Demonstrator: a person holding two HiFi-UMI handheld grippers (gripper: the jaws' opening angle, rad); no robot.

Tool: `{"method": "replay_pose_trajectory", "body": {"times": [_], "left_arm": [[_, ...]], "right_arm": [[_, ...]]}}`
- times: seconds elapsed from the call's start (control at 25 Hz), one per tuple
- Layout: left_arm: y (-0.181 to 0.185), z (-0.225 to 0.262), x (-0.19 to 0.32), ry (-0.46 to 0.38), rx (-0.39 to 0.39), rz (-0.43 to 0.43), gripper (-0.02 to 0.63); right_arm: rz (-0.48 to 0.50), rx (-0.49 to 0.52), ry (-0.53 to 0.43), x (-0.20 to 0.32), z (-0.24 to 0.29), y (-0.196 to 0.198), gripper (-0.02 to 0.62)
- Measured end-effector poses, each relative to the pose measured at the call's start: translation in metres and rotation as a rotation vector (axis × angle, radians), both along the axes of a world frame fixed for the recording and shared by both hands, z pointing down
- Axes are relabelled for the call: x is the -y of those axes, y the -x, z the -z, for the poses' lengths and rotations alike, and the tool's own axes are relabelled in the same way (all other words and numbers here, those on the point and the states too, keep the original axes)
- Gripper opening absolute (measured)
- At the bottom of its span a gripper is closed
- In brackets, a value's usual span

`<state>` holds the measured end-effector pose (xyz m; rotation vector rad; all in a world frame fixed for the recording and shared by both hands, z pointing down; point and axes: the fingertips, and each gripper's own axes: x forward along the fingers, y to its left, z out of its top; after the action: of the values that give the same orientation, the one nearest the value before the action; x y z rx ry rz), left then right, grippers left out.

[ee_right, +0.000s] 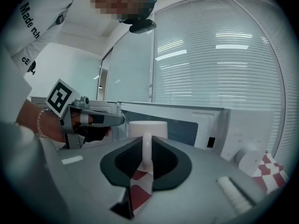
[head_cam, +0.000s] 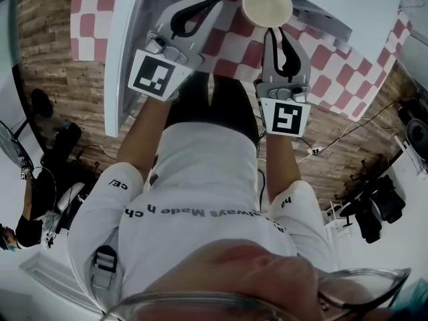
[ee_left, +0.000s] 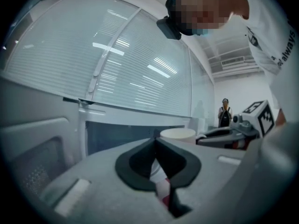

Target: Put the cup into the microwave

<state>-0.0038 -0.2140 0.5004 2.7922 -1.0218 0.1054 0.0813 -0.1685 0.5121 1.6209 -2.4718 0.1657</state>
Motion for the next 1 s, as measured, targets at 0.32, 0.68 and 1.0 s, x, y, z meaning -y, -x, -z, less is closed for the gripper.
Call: {"method": "replay_pose_trajectory", "body": {"times": [0.32,0.68,1.0], "left_arm": [[-0.006,-0.021,0.015,-0.01,0.01,-0.003,0.005],[-0.008,-0.039,0.034,-0.005,0.015,0.019,0.005],[-0.009,-0.049,0.052,-0.019,0.018,0.034,0.005]], "right_arm": [[-0.007,-0.005,-0.001,0.021,-0.023,0.0,0.04],[-0.008,-0.009,-0.014,0.049,-0.04,0.003,0.04],[-0.008,-0.01,-0.028,0.07,-0.052,0.008,0.04]]}}
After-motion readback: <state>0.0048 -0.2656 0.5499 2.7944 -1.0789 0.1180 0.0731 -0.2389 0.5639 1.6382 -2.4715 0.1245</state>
